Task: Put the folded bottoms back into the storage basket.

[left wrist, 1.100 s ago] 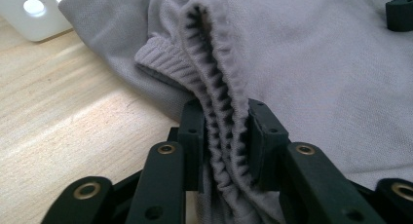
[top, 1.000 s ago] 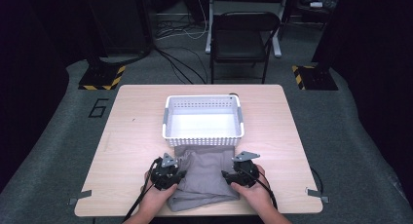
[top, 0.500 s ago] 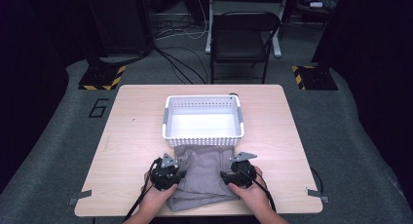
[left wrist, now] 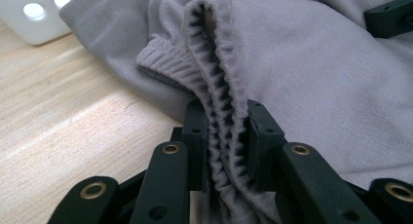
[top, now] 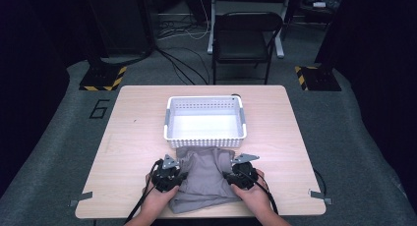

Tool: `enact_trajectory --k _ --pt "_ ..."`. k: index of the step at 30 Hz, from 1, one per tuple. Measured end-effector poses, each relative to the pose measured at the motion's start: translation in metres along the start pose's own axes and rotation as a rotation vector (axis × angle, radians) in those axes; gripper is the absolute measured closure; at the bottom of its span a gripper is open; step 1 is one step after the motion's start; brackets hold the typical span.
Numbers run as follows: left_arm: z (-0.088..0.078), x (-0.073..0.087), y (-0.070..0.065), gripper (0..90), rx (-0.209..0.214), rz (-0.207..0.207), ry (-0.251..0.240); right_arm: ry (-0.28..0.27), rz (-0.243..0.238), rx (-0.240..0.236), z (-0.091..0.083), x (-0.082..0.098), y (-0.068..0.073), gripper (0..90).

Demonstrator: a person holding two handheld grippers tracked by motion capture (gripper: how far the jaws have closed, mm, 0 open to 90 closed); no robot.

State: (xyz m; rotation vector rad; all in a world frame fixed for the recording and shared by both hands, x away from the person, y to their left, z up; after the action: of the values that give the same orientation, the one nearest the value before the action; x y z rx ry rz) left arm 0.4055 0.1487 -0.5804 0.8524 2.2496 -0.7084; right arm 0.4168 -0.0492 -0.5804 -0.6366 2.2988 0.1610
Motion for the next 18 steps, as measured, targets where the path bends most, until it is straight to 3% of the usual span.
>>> enact_trajectory --k 3,9,15,18 --pt "-0.001 0.0 0.0 73.7 -0.001 0.002 0.005 0.013 0.032 -0.021 -0.001 0.0 0.001 67.9" --pt "-0.002 -0.001 0.001 75.4 0.007 -0.043 -0.014 -0.003 0.011 -0.025 -0.002 -0.003 0.0 73.4" --pt "-0.009 -0.008 -0.002 77.6 0.017 -0.044 -0.034 -0.032 0.015 -0.023 -0.012 -0.008 0.001 73.7" --pt "-0.015 -0.014 -0.006 78.3 0.012 -0.018 -0.049 -0.054 0.022 -0.029 -0.02 -0.012 0.002 73.7"
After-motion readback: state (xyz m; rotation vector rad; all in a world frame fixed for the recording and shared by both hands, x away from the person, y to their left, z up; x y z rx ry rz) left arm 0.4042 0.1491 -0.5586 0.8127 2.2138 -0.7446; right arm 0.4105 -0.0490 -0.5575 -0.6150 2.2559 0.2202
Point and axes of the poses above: each handheld gripper's, and its own axes: z roughly forward along the jaws, x roughly out of its underside, y roughly to its left, the point moved 9 cm from there along z, roughly forward along the jaws, and after that the axes turned 13 degrees about x, right-handed, at the moved point
